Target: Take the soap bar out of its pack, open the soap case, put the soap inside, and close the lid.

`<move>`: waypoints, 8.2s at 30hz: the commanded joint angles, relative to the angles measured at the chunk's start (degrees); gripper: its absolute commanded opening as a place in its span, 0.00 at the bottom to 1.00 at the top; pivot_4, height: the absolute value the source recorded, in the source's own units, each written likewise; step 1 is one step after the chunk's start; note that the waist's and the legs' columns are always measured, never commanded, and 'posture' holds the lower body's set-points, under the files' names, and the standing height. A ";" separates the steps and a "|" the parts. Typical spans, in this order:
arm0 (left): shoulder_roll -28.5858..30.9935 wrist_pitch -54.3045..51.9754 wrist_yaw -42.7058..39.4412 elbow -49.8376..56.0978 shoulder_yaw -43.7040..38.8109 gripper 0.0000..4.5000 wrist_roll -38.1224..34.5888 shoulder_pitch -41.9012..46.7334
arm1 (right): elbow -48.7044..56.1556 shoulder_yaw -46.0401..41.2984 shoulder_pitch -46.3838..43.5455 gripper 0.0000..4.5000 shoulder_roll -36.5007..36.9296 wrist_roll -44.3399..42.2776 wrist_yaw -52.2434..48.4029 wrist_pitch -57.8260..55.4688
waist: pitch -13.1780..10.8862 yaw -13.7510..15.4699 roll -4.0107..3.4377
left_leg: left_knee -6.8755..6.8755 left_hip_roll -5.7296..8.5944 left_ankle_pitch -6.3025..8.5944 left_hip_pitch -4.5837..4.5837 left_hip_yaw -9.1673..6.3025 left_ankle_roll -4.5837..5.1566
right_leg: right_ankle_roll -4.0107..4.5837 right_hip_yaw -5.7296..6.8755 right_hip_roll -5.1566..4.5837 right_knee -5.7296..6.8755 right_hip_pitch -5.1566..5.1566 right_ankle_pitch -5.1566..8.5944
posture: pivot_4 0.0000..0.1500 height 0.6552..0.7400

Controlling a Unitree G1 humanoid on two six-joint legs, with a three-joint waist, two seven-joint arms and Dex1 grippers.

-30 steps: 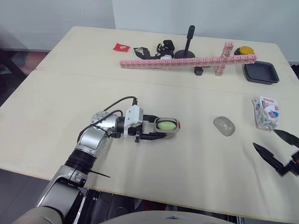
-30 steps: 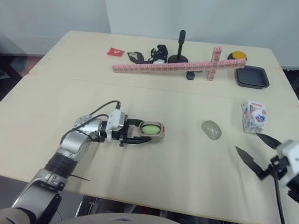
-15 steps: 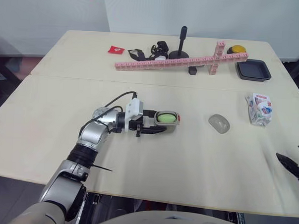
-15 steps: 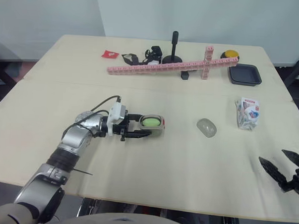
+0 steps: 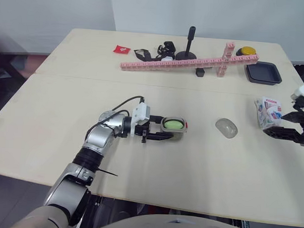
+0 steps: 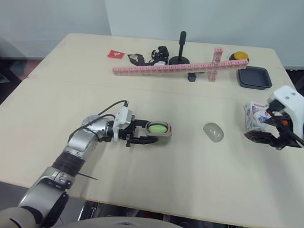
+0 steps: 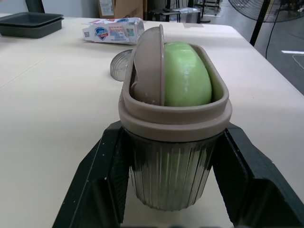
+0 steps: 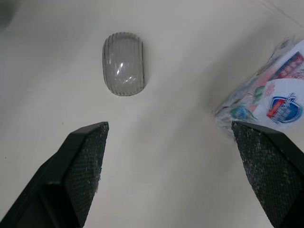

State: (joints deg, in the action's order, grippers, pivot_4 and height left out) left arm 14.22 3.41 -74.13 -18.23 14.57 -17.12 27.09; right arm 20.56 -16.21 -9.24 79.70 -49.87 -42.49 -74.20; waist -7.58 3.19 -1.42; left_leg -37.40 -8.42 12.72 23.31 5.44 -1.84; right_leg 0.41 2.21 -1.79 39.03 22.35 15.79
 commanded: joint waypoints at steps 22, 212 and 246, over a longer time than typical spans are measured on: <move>-0.92 1.16 1.72 0.04 -0.72 0.44 1.40 1.70 | -5.85 31.79 -29.06 0.99 -20.90 14.41 7.71 -11.10 | 0.01 1.42 0.00 | -0.04 0.00 -0.04 0.07 0.20 -0.06 | 0.02 -0.18 -0.01 0.27 0.27 0.00 | 1.00 0.92; -1.33 2.69 4.19 -2.75 -1.58 0.44 2.78 3.10 | -8.61 20.52 -15.85 0.01 -42.47 23.34 -23.44 51.48 | 0.29 0.88 0.58 | -0.46 -0.10 -0.02 0.20 0.34 -0.01 | 0.28 -0.17 -0.05 0.99 0.61 0.14 | 1.00 0.92; -1.33 2.51 4.31 -2.89 -1.41 0.44 3.11 3.39 | -9.89 27.58 -17.84 0.01 -44.27 29.42 -22.90 51.63 | 0.30 -0.38 0.58 | -0.46 -0.10 -0.04 0.06 0.34 0.01 | 0.45 -0.17 -0.04 1.01 0.51 0.23 | 1.00 0.92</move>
State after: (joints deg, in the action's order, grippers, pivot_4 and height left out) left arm 13.49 5.30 -69.99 -22.89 12.90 -13.80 29.83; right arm 10.49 8.01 -27.16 36.08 -21.78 -65.38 -21.39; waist -7.28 2.81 -0.84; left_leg -37.87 -8.52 12.68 23.37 5.78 -1.83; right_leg 0.86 2.04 -1.83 40.03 22.86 16.03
